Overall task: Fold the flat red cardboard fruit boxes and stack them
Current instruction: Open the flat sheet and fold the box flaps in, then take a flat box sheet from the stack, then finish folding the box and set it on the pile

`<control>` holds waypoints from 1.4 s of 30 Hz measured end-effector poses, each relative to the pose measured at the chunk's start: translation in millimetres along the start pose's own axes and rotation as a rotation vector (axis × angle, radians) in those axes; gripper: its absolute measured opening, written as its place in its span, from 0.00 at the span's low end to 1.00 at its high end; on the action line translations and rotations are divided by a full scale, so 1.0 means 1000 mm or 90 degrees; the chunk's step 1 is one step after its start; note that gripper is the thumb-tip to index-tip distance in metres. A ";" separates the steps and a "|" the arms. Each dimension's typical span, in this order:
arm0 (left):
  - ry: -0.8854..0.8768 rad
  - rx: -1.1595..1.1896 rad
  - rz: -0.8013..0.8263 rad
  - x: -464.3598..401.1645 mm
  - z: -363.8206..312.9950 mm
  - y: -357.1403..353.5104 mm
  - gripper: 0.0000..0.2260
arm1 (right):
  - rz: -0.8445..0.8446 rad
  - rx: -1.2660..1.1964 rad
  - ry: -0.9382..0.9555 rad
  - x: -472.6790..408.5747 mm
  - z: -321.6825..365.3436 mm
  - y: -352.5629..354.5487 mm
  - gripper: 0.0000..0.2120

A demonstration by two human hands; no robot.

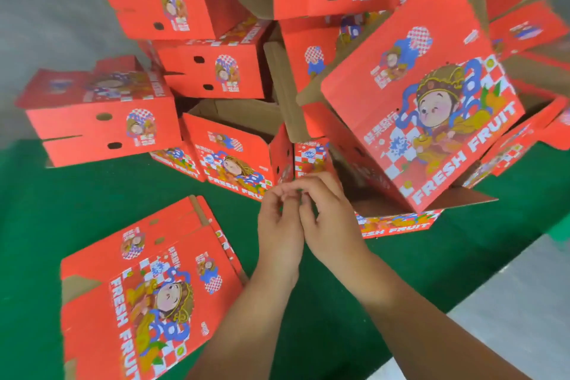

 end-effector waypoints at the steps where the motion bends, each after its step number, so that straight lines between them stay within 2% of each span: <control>1: 0.012 -0.010 -0.014 -0.002 0.005 0.024 0.07 | 0.034 -0.017 -0.019 0.007 0.005 -0.024 0.17; 6: 0.106 -0.085 -0.057 -0.008 0.046 0.160 0.07 | 0.277 -0.038 -0.174 0.067 0.001 -0.166 0.17; 9: 0.142 -0.122 -0.150 -0.003 0.067 0.268 0.07 | 0.433 -0.052 -0.275 0.118 -0.002 -0.252 0.22; 11: 0.225 -0.162 -0.255 0.018 0.089 0.354 0.07 | 0.484 -0.008 -0.290 0.150 -0.007 -0.289 0.29; 14: 0.408 -0.329 -0.377 0.056 0.124 0.472 0.28 | 0.549 0.124 -0.423 0.192 -0.043 -0.309 0.54; 16: 0.516 -0.446 -0.404 0.078 0.137 0.520 0.35 | 0.567 0.213 -0.512 0.210 -0.069 -0.309 0.55; 18: 0.548 -0.441 -0.377 0.085 0.150 0.534 0.38 | 0.572 0.275 -0.541 0.210 -0.081 -0.309 0.49; 21: 0.526 -0.401 -0.363 0.081 0.160 0.541 0.35 | 0.521 0.295 -0.584 0.194 -0.086 -0.308 0.37; 23: 0.506 -0.404 -0.381 0.077 0.159 0.551 0.32 | 0.510 0.284 -0.649 0.192 -0.095 -0.305 0.36; 25: 0.461 -0.283 -0.404 0.071 0.159 0.557 0.35 | 0.508 0.212 -0.710 0.195 -0.102 -0.302 0.36; 26: 0.442 -0.212 -0.400 0.067 0.161 0.556 0.34 | 0.494 0.152 -0.726 0.196 -0.103 -0.301 0.33; 29: 0.461 -0.155 -0.298 0.058 0.170 0.553 0.20 | 0.435 0.017 -0.757 0.204 -0.098 -0.290 0.23; 32: 0.435 -0.103 -0.247 0.049 0.172 0.553 0.14 | 0.405 -0.039 -0.785 0.217 -0.097 -0.278 0.23; 34: 0.401 -0.036 -0.252 0.046 0.171 0.554 0.13 | 0.391 -0.054 -0.801 0.220 -0.100 -0.273 0.22; 37: 0.381 0.038 -0.284 0.049 0.165 0.557 0.12 | 0.337 -0.081 -0.815 0.206 -0.104 -0.265 0.13; 39: 0.366 0.033 -0.294 0.051 0.159 0.559 0.10 | 0.310 -0.090 -0.813 0.196 -0.107 -0.260 0.10; 42: 0.340 0.034 -0.380 0.062 0.155 0.565 0.07 | 0.300 -0.062 -0.776 0.187 -0.110 -0.253 0.10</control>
Point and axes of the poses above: each hand's wrist, its own x-axis away from the middle knuckle, its own y-axis out of the back of the hand, z = x × y, the point moved 10 cm from there along -x, towards the middle knuckle, and after that the axes turned 4 degrees about x, right-handed, at the moved point
